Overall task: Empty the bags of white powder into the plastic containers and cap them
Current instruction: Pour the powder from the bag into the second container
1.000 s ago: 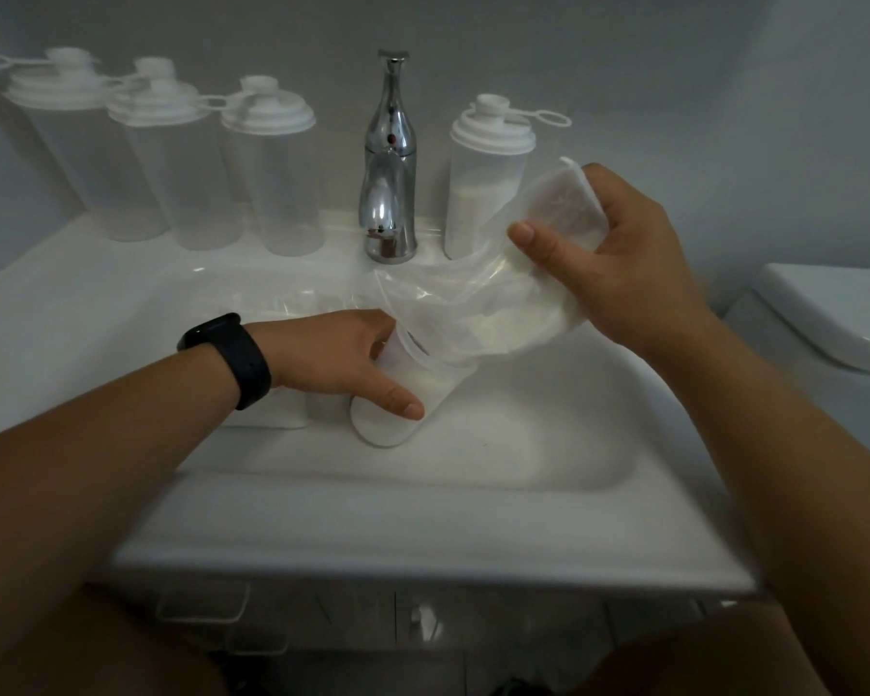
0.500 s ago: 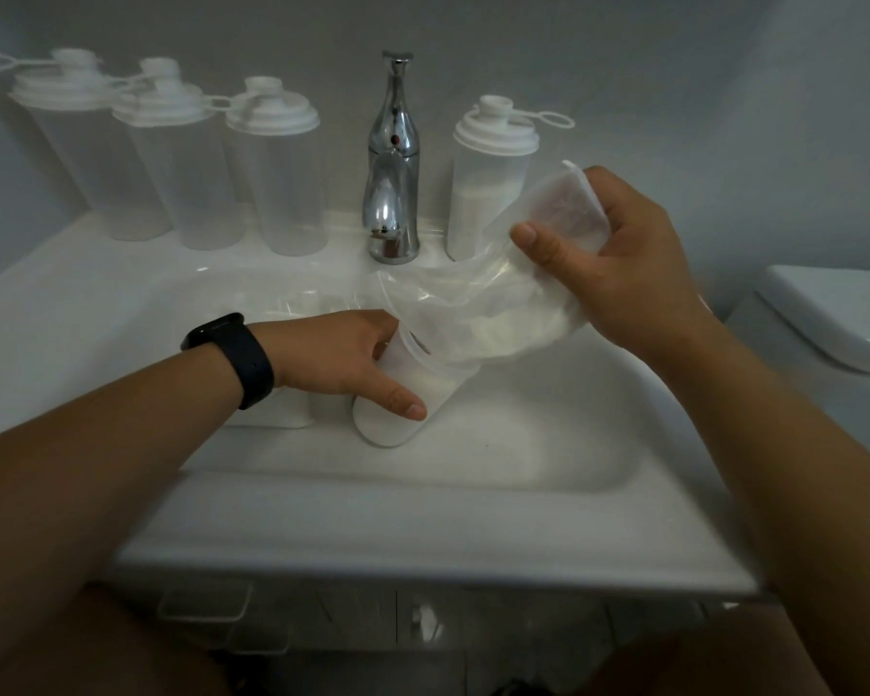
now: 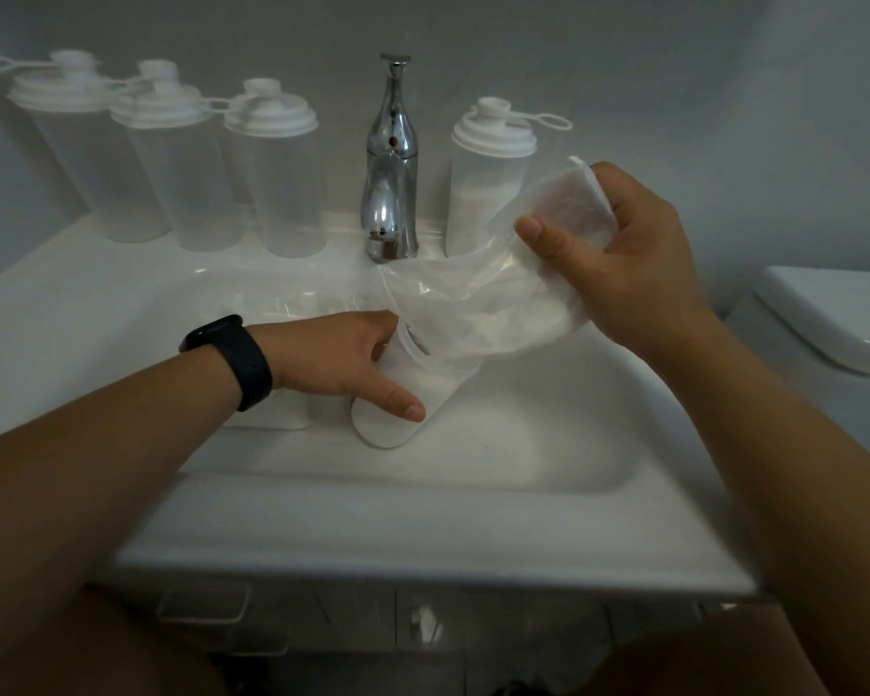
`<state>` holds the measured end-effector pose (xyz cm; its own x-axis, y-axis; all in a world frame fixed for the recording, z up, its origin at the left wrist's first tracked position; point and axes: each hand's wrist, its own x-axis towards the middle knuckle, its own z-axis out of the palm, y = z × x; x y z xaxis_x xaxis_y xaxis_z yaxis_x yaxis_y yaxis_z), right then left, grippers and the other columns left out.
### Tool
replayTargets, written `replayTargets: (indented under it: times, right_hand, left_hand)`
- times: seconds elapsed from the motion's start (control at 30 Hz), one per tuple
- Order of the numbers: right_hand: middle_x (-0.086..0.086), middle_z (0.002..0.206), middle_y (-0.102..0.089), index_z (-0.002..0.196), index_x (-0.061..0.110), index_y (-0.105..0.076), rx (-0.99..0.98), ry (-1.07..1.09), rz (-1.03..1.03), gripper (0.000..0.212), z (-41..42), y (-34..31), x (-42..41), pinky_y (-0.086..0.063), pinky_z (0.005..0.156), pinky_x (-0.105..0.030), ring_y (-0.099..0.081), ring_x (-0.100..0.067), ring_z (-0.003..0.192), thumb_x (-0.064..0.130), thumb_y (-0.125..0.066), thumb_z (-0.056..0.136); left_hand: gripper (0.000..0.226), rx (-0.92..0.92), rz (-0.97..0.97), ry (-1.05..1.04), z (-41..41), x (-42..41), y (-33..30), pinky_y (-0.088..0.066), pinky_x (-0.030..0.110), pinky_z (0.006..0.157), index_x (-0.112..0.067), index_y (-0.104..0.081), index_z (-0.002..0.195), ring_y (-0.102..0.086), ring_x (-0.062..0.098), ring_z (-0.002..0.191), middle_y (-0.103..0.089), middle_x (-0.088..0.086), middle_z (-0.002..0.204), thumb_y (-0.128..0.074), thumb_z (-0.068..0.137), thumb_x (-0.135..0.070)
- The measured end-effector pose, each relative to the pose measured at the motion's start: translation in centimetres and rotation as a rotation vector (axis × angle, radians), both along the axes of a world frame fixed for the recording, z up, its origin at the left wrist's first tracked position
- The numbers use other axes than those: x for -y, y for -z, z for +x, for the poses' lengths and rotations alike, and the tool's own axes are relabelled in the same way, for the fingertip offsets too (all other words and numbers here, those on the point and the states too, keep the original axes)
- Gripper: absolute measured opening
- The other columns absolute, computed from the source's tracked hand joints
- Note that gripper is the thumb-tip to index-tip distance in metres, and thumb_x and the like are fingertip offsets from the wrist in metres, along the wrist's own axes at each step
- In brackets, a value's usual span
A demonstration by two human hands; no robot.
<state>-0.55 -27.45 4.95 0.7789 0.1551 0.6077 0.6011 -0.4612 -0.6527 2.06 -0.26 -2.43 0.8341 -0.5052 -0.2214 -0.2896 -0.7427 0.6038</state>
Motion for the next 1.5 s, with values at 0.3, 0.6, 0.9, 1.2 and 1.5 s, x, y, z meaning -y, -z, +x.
replayTargets:
  times: [0.3,0.6,0.9,1.2,1.5]
  right_hand:
    - [0.017,0.087,-0.065,0.098,0.024,-0.062,0.008,-0.001,-0.008,0.017,0.09,0.10,-0.04,-0.045,0.070,-0.008,-0.062,0.006,0.078,0.034,-0.075,0.092]
    - [0.014,0.088,-0.067,0.099,0.020,-0.065,-0.015,-0.006,-0.003,0.018,0.17,0.20,-0.11,-0.048,0.069,-0.010,-0.063,0.003,0.077,0.033,-0.075,0.092]
    - [0.015,0.087,-0.067,0.099,0.019,-0.065,-0.011,-0.010,0.008,0.017,0.15,0.15,-0.09,-0.046,0.068,-0.009,-0.063,0.004,0.076,0.031,-0.075,0.093]
    - [0.015,0.087,-0.067,0.100,0.018,-0.066,-0.003,-0.013,0.025,0.016,0.31,0.19,-0.01,-0.049,0.070,-0.013,-0.064,0.002,0.078,0.030,-0.075,0.093]
    - [0.011,0.085,-0.068,0.098,0.015,-0.066,0.002,-0.020,0.055,0.015,0.21,0.17,-0.12,-0.051,0.069,-0.016,-0.065,0.001,0.075,0.027,-0.075,0.093]
  left_hand:
    - [0.099,-0.010,0.001,-0.008,0.18,-0.30,0.29,-0.054,0.040,0.102,-0.037,-0.061,0.127,-0.067,0.008,0.110,-0.070,-0.017,0.121,-0.081,0.044,-0.089]
    - [0.089,-0.025,-0.032,-0.001,0.03,-0.05,-0.02,-0.055,0.035,0.101,-0.036,-0.064,0.122,-0.068,0.002,0.104,-0.071,-0.021,0.113,-0.083,0.047,-0.080]
    - [0.092,-0.019,-0.042,0.021,0.39,-0.25,0.43,-0.054,0.040,0.102,-0.035,-0.064,0.122,-0.069,0.007,0.106,-0.072,-0.018,0.115,-0.083,0.047,-0.085]
    - [0.084,-0.030,-0.066,0.025,0.02,0.01,0.01,-0.052,0.029,0.102,-0.040,-0.059,0.125,-0.066,-0.002,0.108,-0.069,-0.026,0.118,-0.088,0.053,-0.074]
    - [0.091,-0.035,-0.094,0.032,-0.23,0.02,-0.23,-0.050,0.028,0.105,-0.039,-0.055,0.133,-0.063,-0.002,0.115,-0.066,-0.026,0.126,-0.087,0.054,-0.070]
